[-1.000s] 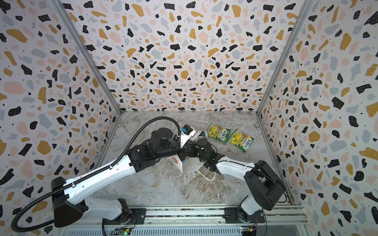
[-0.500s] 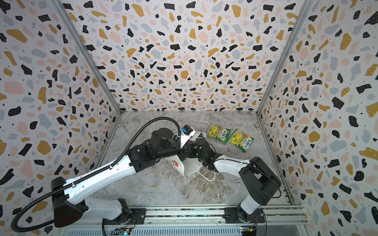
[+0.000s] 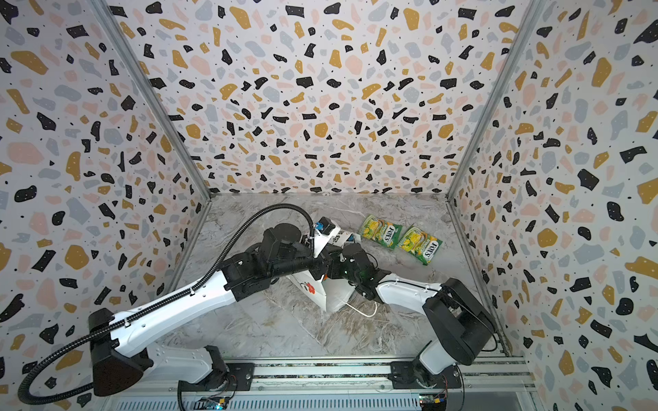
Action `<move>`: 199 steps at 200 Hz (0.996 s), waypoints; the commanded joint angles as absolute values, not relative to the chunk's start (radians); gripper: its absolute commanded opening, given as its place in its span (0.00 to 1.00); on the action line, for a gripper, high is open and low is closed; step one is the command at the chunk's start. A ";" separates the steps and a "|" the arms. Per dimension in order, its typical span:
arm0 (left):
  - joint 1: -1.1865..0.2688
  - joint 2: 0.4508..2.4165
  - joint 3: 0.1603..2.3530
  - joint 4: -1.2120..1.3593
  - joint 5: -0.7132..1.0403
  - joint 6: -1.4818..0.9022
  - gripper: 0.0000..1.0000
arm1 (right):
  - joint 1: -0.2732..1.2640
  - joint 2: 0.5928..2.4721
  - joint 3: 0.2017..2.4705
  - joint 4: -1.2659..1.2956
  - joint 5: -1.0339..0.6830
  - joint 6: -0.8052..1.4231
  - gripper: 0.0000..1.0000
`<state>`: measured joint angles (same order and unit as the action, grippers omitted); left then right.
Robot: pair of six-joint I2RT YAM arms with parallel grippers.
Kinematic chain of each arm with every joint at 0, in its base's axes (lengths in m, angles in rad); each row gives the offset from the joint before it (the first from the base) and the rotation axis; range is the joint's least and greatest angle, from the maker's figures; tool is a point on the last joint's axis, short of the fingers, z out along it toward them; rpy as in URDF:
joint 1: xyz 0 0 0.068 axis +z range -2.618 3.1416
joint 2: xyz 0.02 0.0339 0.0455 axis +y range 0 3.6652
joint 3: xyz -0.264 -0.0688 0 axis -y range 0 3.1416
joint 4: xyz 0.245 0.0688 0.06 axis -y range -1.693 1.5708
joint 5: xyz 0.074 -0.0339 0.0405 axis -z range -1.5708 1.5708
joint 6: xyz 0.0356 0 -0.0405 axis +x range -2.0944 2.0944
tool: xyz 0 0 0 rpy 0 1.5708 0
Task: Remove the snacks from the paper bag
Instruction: 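Lift the mango tea packet up out of the bag with the right gripper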
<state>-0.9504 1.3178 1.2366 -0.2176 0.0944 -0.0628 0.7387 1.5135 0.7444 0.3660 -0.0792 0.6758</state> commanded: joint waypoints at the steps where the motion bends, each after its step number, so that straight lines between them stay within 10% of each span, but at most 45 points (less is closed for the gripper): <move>1: -0.956 1.282 1.244 -0.184 0.044 -0.049 0.00 | 0.741 1.450 0.735 0.365 -0.103 0.658 0.00; 199: -0.940 1.230 1.212 -0.149 -0.185 -0.090 0.00 | 0.680 0.953 0.722 0.000 -0.216 0.492 0.00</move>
